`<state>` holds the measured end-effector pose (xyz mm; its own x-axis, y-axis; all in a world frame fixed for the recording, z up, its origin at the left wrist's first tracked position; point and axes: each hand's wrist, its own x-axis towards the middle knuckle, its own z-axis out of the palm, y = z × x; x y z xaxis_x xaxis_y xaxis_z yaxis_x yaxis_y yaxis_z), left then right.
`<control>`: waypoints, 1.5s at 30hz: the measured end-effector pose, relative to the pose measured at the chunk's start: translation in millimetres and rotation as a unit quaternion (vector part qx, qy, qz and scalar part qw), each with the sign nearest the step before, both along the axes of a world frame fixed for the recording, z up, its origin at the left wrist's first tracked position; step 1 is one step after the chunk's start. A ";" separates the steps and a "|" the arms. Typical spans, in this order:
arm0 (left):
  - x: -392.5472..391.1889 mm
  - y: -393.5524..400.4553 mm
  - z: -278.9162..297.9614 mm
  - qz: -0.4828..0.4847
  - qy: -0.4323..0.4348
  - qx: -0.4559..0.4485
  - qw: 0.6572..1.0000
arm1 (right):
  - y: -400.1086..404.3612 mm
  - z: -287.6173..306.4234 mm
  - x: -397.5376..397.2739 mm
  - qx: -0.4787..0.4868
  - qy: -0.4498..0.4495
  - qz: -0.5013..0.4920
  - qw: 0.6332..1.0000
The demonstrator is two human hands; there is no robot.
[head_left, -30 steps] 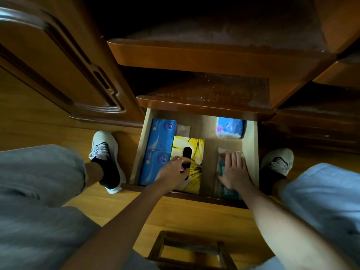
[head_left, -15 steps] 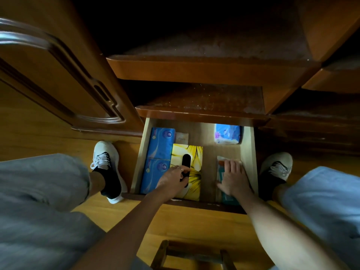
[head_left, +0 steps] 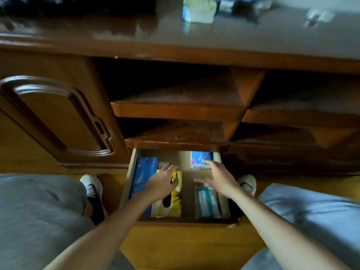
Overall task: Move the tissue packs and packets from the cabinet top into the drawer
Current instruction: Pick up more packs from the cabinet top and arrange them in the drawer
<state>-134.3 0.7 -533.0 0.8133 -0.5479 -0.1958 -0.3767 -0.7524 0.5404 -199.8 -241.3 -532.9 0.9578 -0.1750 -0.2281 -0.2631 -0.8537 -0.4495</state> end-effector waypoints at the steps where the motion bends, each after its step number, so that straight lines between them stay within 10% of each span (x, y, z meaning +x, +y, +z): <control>1: 8.2 -1.1 24.8 -0.013 -0.026 -0.010 1.000 | -3.1 22.0 2.3 0.011 -0.031 -0.005 0.999; 15: 120.8 -23.4 341.6 -0.014 -0.389 -0.117 0.914 | -42.1 335.3 82.2 -0.037 -0.394 -0.006 0.918; 25: 234.9 -114.5 357.0 -0.012 -0.362 -0.042 0.931 | -82.9 347.1 169.1 -0.264 -0.268 -0.019 0.926; 33: 322.7 -165.1 335.5 -0.004 -0.273 0.033 0.961 | -114.0 352.9 248.1 -0.258 -0.198 -0.031 0.945; 45: 399.7 -170.1 321.8 0.063 -0.365 0.005 0.929 | -183.3 346.1 484.7 -0.296 -0.119 -0.144 0.937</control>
<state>265.3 -169.4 -211.2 0.7890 -0.4412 0.4276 -0.5492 -0.8185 0.1686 284.9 -424.6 -186.9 0.8629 -0.4621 0.2047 -0.4730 -0.8811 0.0049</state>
